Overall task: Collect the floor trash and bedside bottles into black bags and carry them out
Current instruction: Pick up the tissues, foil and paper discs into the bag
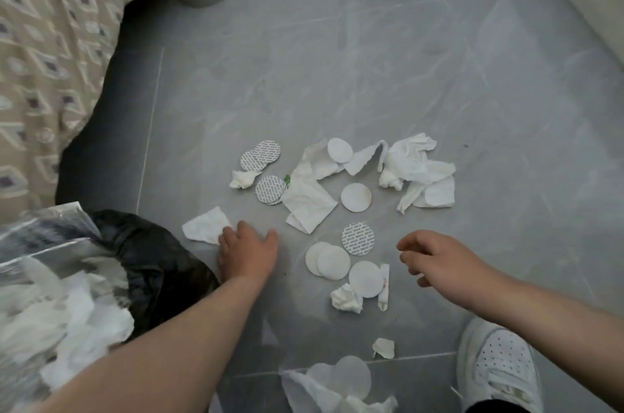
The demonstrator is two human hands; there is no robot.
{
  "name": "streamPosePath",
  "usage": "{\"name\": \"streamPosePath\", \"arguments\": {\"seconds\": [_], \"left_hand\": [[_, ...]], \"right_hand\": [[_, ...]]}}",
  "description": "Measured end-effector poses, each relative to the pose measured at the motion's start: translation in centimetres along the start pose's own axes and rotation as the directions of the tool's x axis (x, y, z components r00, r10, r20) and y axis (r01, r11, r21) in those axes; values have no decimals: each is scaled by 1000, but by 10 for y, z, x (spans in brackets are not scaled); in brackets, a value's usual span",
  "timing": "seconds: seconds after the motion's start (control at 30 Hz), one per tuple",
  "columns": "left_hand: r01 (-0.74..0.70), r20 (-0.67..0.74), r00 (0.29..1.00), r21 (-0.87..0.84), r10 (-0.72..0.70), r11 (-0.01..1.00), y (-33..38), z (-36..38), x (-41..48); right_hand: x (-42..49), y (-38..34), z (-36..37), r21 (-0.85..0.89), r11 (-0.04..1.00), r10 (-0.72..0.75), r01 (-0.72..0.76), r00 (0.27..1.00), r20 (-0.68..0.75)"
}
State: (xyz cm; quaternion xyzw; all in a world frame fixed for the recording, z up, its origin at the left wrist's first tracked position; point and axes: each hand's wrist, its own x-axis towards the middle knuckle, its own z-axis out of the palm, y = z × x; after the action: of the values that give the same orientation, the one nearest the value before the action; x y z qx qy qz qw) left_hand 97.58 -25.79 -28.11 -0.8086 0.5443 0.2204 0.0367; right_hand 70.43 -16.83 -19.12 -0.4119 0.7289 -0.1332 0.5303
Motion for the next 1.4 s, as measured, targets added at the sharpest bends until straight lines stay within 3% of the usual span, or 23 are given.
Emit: {"name": "streamPosePath", "arguments": {"seconds": [0.1,0.17,0.33,0.47,0.57,0.67,0.83,1.0,1.13,1.27,1.4], "left_hand": [[-237,-45,971,-6,237,971,8,3,-15],[-304,-30,952,10,304,953,14,2,-14],[-293,26,956,17,293,956,23,-6,2],[-411,190,902,105,388,906,47,-3,6],[-367,292,900,107,324,924,72,4,8],[-339,358,896,170,263,925,84,9,6],[-432,274,886,203,373,879,80,11,2],[-549,204,833,193,514,814,77,9,-5],[-565,166,823,156,542,810,71,10,-4],[-613,172,790,202,588,764,69,7,3],[-584,169,811,180,560,792,73,0,3]], "right_hand": [[2,-5,6,22,1000,-4,4,1000,1],[4,-4,10,11,1000,-2,2,1000,7],[12,4,10,-223,975,-20,20,1000,5],[20,-1,23,-593,793,-157,137,987,18],[28,-4,55,-683,705,-175,192,980,95],[37,-6,84,-690,690,-178,220,975,133],[46,0,98,-813,514,-189,271,961,201],[43,9,91,-805,478,-340,352,919,200],[41,21,95,-807,418,-435,418,872,227],[40,26,96,-848,342,-441,406,866,237],[42,25,94,-872,275,-505,404,833,226]]}}
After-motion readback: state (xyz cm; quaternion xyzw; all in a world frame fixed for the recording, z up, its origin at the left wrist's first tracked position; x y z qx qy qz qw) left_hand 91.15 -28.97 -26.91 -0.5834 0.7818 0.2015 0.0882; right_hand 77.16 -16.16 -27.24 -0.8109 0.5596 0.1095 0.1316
